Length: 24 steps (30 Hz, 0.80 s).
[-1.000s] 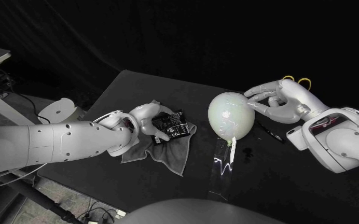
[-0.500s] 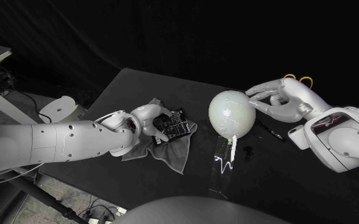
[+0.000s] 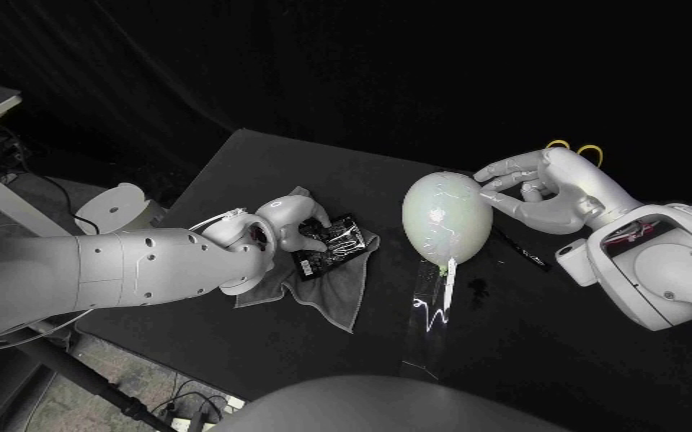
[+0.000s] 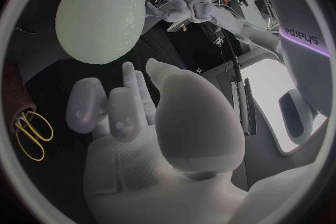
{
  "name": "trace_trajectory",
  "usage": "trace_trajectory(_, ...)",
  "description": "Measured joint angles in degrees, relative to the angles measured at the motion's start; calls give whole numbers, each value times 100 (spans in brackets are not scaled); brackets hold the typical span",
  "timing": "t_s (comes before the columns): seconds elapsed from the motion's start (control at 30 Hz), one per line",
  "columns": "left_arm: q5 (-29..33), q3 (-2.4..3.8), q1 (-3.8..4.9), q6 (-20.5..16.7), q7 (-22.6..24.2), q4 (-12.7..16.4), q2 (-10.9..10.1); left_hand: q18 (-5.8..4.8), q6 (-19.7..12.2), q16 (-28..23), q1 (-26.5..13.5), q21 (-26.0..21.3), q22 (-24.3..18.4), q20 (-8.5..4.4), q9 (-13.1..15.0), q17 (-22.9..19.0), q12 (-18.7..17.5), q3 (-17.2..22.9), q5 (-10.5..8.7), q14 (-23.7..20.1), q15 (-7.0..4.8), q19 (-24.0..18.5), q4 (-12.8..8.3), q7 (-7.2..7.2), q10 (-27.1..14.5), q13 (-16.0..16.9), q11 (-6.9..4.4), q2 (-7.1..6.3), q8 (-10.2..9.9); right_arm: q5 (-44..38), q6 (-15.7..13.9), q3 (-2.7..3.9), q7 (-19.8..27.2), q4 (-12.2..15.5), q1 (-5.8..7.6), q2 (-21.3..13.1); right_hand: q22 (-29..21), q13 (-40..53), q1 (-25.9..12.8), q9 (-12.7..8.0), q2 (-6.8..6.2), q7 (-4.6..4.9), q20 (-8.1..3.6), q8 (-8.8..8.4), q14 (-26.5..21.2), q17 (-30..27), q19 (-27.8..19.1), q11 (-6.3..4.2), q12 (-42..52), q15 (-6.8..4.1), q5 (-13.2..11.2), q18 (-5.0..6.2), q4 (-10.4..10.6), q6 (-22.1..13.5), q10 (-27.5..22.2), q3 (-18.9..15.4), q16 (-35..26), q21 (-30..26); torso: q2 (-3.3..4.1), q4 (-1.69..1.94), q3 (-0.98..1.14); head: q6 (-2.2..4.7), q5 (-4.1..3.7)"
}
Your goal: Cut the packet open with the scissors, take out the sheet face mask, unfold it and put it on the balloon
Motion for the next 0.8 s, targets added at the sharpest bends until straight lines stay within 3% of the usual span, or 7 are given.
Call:
trace_trajectory(0.03, -11, 1, -4, -24, 23, -24, 12, 41, 60, 16, 49, 0, 0, -20, 6, 1, 0, 69, -8, 59, -15, 20, -12, 19, 52, 0, -14, 49, 24, 0, 0, 0, 0, 2, 0, -2, -1, 0, 0, 0, 0, 0, 0, 0, 0, 2, 0, 0, 0, 0, 0, 0, 0, 0, 0, 0, 0, 0, 0, 1, 0, -3, -1)
trace_trajectory(0.17, -40, 1, -16, -79, 100, -75, 30, 42, 186, 31, 184, 20, 0, -7, 7, 27, 1, 156, -11, 201, -61, 48, 75, -7, 151, 2, -51, 184, 66, 0, 0, 0, 0, 9, 0, -12, -2, 0, 0, 0, 0, -1, 0, 0, 0, 2, 0, 0, 0, 0, 0, 0, 0, 1, 0, 0, 0, 0, 0, 2, -1, -9, -7)
trace_trajectory(0.27, -50, -1, -21, -108, 150, -101, 33, 42, 270, 53, 288, 20, 0, -15, 7, 48, 1, 348, -11, 319, -71, 104, -35, -29, 229, 2, -67, 287, 79, 0, 0, 0, 0, 11, 0, -18, -1, 0, 0, -1, 0, -4, 0, 0, 0, 2, 0, 0, 0, 0, 0, 0, 0, 4, 0, 0, 0, 0, -1, 3, 0, -10, -13)
trace_trajectory(0.43, -60, -4, -27, -149, 229, -135, 39, 42, 395, 98, 362, 44, -1, -3, -4, 51, 1, 519, -11, 466, -87, 155, -49, -51, 321, 2, -98, 360, 106, 0, -1, 0, 0, 15, 0, -23, 0, 0, 0, -1, 0, 11, 0, 0, 0, 3, 0, 0, 0, 0, 0, 0, -17, -11, 0, 17, 0, 0, -3, 3, 1, -5, -15)
trace_trajectory(0.53, -61, -4, -28, -172, 276, -150, 41, 126, 519, 132, 442, 85, 21, -4, -11, 51, 1, 666, -11, 645, -113, 315, -71, -75, 445, 2, -119, 440, 156, 0, -1, 0, 0, 17, 0, -24, 1, 0, 0, -2, 0, 11, 0, 0, 0, 8, 0, 0, 0, 0, 0, 0, -17, -11, 0, 17, 0, 0, -3, 3, 1, 3, -16)
trace_trajectory(0.67, -59, -4, -32, -210, 353, -170, 42, 128, 717, 189, 459, 163, 51, 4, -21, 51, -28, 929, -11, 806, -167, 574, -66, -112, 641, 2, -169, 456, 207, 0, -1, 0, 1, 19, 0, -28, 3, 0, 0, -2, 0, 11, 0, 0, 0, 9, 0, 0, 0, 0, 0, 0, -17, -11, 0, 17, 0, 0, -2, 3, 1, 9, -15)
trace_trajectory(0.8, -51, -8, -36, -263, 455, -185, 43, 129, 1032, 263, 495, 310, 107, -4, -21, 100, -31, 1393, -11, 1044, -224, 1061, -18, -242, 968, -4, -229, 437, 342, 0, -2, 0, 2, 21, 0, -31, 3, -1, 0, -2, 0, 11, 0, 0, 0, 9, 0, 0, 0, 0, 0, 0, -17, -11, 0, 17, 0, 0, 0, 3, 1, 11, -19)
